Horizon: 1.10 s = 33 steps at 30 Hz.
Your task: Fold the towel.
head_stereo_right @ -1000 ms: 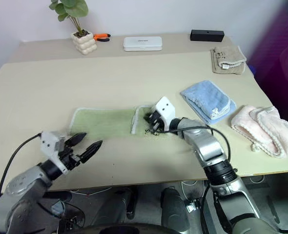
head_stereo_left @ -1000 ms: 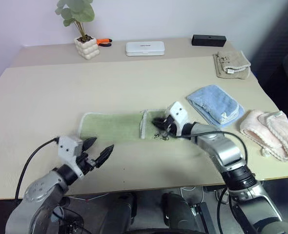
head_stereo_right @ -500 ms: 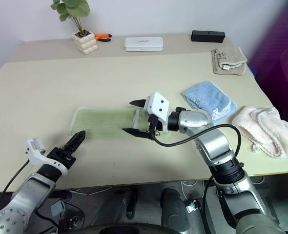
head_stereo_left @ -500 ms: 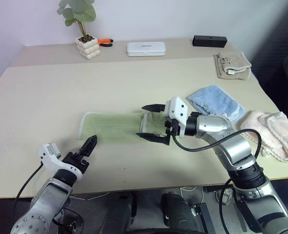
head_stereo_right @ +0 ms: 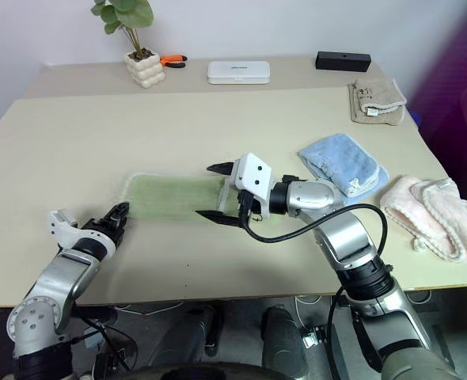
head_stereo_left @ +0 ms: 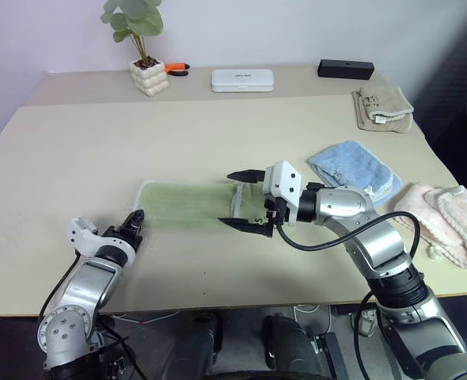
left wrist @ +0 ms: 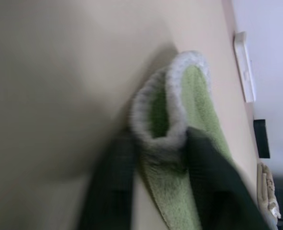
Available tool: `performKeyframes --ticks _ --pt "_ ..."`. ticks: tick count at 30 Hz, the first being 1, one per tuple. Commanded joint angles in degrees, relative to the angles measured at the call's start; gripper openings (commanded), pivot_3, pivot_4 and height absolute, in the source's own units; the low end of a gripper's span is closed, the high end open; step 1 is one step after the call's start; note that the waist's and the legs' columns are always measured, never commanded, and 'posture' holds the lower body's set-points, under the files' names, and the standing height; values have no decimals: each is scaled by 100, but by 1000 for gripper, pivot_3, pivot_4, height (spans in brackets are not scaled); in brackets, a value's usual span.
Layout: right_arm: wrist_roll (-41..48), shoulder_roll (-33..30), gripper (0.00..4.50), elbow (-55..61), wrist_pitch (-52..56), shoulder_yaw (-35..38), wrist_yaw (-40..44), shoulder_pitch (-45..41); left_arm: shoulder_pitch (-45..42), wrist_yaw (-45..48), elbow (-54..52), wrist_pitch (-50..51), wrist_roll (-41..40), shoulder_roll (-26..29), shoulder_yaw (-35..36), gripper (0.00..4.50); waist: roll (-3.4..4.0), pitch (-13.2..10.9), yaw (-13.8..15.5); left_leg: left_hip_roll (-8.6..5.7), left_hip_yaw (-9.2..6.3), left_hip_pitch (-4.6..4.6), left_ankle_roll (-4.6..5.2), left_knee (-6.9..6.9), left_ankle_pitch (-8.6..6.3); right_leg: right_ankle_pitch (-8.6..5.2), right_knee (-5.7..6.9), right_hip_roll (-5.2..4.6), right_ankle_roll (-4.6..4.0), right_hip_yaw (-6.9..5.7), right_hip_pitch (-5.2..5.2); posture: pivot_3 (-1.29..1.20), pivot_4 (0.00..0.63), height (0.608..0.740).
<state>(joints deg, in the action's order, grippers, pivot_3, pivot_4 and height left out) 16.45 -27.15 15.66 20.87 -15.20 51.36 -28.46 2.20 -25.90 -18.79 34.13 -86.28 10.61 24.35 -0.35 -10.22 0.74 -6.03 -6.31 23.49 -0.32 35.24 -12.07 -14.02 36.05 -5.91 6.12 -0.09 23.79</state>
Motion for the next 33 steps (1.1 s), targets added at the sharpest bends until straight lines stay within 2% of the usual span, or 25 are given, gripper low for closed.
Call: performKeyframes --ticks 1,5,9,13,16,20,25,33 --pt "-5 -7 4500 301 46 67 -96 82 -165 306 -300 -324 243 291 297 86 -1 0 -2 0 0 0 0 0 0 0 0 0 0 0 0 0 150 740" --pt "34 -65 4500 324 189 188 -191 195 -65 917 -481 -491 871 1002 603 86 -4 0 -25 2 2 0 -1 -8 0 -1 1 2 -3 2 8 0 150 740" --pt "-34 -231 4500 156 120 340 -203 357 -1 1760 -509 -542 960 1837 1221 86 -14 -4 -6 2 1 1 -1 -9 0 -2 -3 1 -5 2 7 0 150 740" --pt "-129 -272 4500 -36 -18 352 -221 399 -29 2832 -877 -182 1358 2728 792 86 -16 -4 5 -1 0 2 -1 -10 -1 -4 -6 -1 -7 1 5 0 150 740" --pt "-176 -234 4500 -127 -62 352 -253 403 -154 3575 -1180 48 1521 3084 256 86 -16 -4 -3 -3 1 1 -9 -10 -8 -4 -15 -2 -7 1 -3 0 150 740" --pt "-241 -236 4500 -197 -128 358 -297 467 -484 4344 -1482 402 2059 3349 -911 86 -15 -5 -8 -1 0 2 -1 -15 -3 -4 -17 0 -7 2 0 0 150 740" --pt "-257 -277 4500 -139 -92 432 -351 554 -817 4857 -1162 483 2847 3243 -1798 86 -13 -6 -38 4 5 2 0 -21 -2 -3 -10 -2 -7 7 10 0 150 740" --pt "-349 -342 4500 -190 -130 461 -429 605 -1140 5430 -826 688 3378 2868 -2481 86 -14 -8 -12 3 4 5 0 -19 -2 -3 -11 -1 -5 6 12 0 150 740"
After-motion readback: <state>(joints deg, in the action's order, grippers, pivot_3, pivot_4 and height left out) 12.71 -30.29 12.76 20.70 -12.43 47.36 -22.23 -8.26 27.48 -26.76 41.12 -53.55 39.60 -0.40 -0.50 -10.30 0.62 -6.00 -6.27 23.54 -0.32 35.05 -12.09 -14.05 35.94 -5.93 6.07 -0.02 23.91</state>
